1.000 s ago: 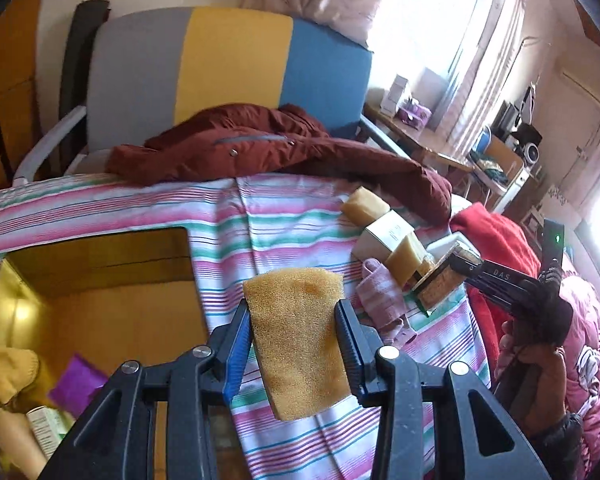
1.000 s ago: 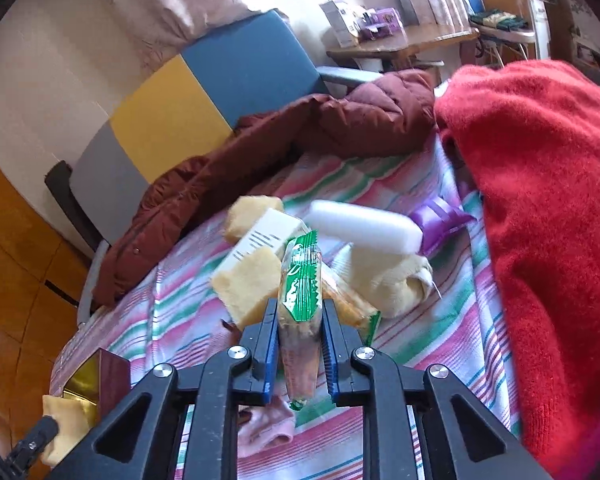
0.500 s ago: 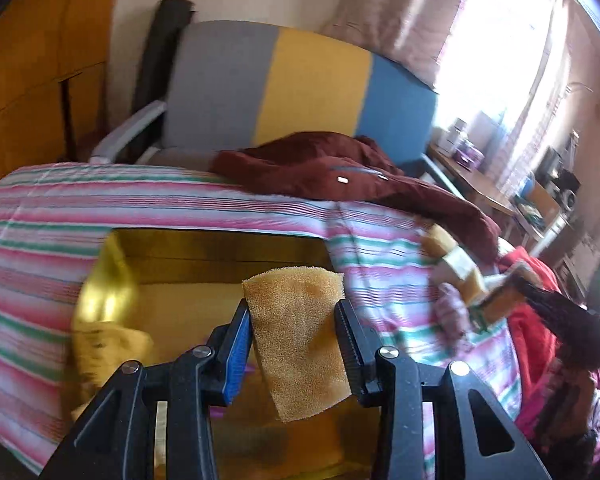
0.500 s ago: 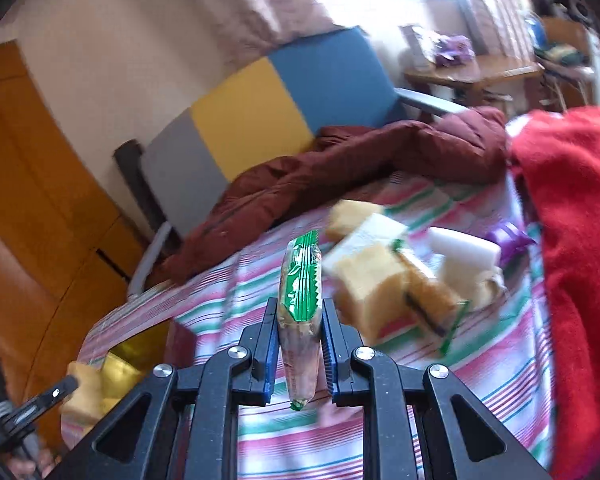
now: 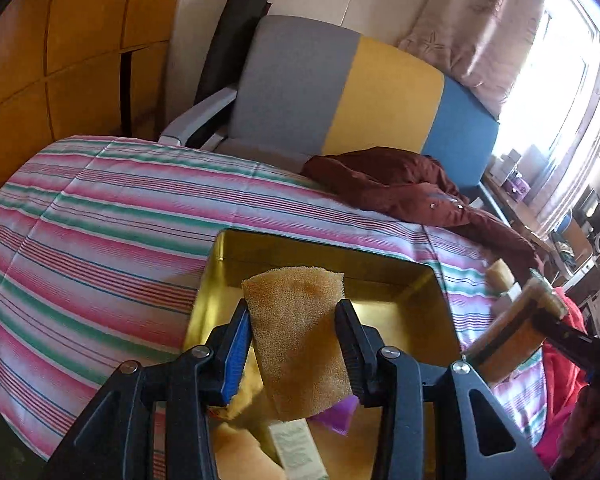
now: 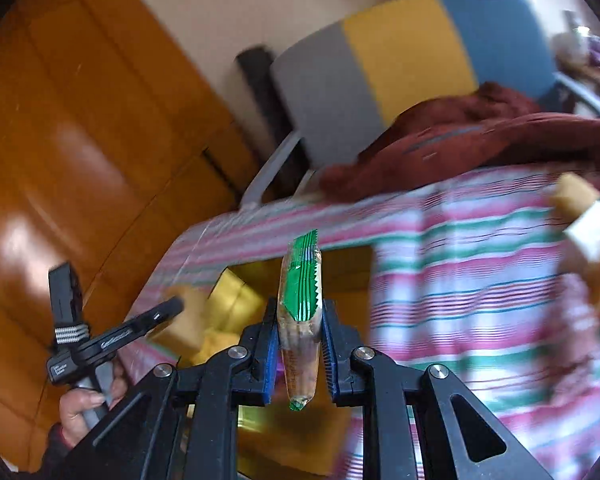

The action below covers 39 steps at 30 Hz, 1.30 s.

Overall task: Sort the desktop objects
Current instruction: 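Carry sponge and packet to the gold tray and release both, then move both open tools from the gold tray back toward the item pile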

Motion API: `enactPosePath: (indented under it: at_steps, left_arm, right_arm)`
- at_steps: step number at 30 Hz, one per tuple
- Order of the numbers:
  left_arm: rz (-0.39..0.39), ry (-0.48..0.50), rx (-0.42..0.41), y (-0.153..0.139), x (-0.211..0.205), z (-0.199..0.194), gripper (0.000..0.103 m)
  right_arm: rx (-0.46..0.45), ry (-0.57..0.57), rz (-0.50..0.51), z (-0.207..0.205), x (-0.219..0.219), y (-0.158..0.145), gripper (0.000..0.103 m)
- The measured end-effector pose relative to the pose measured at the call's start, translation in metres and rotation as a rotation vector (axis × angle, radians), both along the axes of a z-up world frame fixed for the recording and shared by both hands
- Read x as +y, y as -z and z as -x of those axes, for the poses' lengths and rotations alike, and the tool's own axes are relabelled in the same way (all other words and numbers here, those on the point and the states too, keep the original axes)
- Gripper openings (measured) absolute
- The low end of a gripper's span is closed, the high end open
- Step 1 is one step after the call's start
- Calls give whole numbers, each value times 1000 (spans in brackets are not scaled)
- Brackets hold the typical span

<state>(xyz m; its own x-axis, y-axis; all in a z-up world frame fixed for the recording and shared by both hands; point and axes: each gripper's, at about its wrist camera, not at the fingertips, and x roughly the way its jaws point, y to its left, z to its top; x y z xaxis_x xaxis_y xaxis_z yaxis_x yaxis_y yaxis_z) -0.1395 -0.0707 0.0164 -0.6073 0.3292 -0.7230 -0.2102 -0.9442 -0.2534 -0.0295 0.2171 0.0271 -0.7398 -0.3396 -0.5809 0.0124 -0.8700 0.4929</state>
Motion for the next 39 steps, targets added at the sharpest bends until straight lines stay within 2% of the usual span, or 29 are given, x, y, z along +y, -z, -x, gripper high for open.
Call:
enactPosePath:
  at_steps: [2, 5, 6, 7, 9, 17, 19, 28, 33, 39]
  left_arm:
    - [10, -4, 4, 1, -2, 4, 44]
    - [11, -8, -5, 6, -3, 11, 46]
    - [9, -10, -7, 7, -4, 13, 48]
    - [2, -8, -13, 9, -5, 14, 50]
    - [-20, -7, -30, 12, -9, 17, 51]
    - [-48, -43, -72, 25, -22, 16, 54]
    - [-38, -60, -63, 26, -23, 10, 54]
    - [51, -118, 36, 8, -22, -31, 54]
    - [137, -145, 82, 1, -18, -52, 54]
    - [170, -165, 92, 2, -15, -67, 53]
  right_arm:
    - [-29, -46, 20, 22, -24, 8, 19]
    - [-44, -90, 55, 44, -49, 13, 25]
    - [-47, -97, 68, 50, -55, 15, 33]
    - [-51, -111, 88, 57, -61, 16, 47]
    - [-49, -111, 84, 64, -70, 16, 63]
    - [-80, -111, 32, 59, -80, 24, 67]
    - [-85, -105, 6, 55, -80, 27, 72]
    - [-76, -119, -156, 32, -95, 32, 90]
    - [-73, -108, -209, 19, -100, 34, 93]
    - [-61, -90, -260, 7, -104, 34, 94]
